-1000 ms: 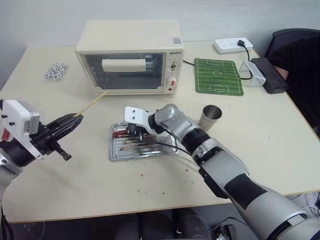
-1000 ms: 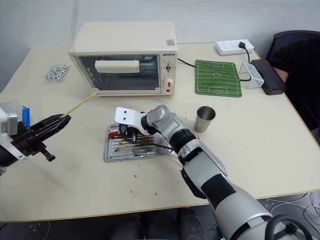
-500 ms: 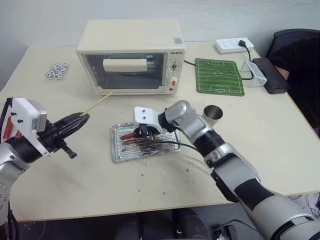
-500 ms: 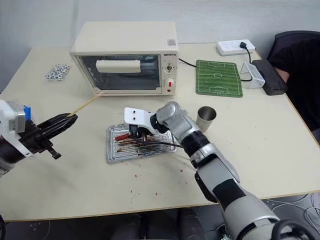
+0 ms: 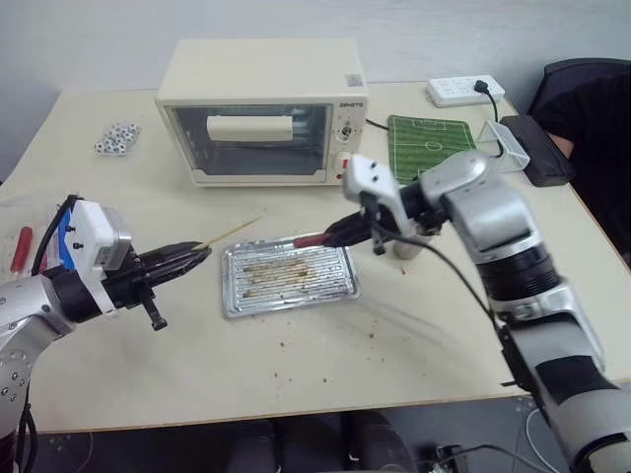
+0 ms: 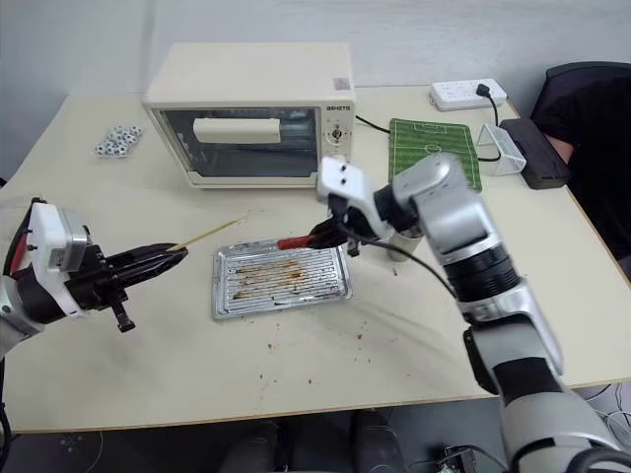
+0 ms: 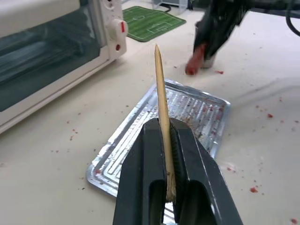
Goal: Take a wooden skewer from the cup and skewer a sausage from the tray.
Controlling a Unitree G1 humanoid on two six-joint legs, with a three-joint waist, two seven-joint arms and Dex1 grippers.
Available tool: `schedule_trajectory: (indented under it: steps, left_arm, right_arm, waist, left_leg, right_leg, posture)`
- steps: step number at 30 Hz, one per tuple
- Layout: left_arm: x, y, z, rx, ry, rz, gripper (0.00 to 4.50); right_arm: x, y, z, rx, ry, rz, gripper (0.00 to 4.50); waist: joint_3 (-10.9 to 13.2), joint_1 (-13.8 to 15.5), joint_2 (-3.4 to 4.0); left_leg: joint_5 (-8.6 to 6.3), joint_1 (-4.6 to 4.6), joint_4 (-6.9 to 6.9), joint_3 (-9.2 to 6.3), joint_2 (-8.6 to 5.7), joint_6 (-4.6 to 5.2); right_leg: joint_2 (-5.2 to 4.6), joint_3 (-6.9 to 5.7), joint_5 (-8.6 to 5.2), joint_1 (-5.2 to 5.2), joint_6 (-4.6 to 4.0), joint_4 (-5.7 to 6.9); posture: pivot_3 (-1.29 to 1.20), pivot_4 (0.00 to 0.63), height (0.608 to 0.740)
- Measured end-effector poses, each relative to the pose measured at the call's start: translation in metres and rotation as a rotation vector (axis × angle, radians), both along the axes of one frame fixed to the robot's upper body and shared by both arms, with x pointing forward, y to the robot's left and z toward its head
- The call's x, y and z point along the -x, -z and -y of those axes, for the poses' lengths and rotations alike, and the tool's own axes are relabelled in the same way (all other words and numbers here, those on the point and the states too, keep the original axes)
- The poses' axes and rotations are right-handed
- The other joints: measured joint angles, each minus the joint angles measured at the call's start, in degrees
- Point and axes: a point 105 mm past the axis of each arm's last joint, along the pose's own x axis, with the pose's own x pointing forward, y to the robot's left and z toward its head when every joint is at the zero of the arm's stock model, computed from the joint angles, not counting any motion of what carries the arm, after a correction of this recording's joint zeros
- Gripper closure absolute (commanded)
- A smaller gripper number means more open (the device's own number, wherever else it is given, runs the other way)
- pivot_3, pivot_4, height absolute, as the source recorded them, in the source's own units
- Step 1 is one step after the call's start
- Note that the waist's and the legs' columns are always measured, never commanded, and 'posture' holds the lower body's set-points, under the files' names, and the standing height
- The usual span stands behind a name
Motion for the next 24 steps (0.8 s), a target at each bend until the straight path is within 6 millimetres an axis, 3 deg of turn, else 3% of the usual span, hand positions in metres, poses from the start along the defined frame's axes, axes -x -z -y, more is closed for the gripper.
schedule_trajectory:
  steps: [6,24]
  left_arm:
    - [0.007,-0.001,0.007,-0.022,0.088,-0.033,4.50]
    - [0.004,-0.013,0.032,-0.049,0.230,0.006,4.50]
  right_arm:
    - [0.007,-0.022,0.020,-0.028,0.058,-0.011,4.31]
    - [0.025,-0.027,0.017,-0.057,0.051,-0.016,4.31]
  waist:
    - [0.00,0.78,0.00]
    - [0.00,1.09,0.00]
  left_leg:
    - [-0.01,0.02,0.01,0.06,-0.01,0.05]
    - [-0.02,0.00,0.07,0.10,-0.03,0.12]
  right_leg:
    - [-0.01,0.04,0.00,-0.01,-0.01,0.00]
    - [0.05,0.03,0.00,-0.01,0.00,0.02]
  posture:
    - [0.00,0.150,0.740]
    - [0.00,0.150,0.740]
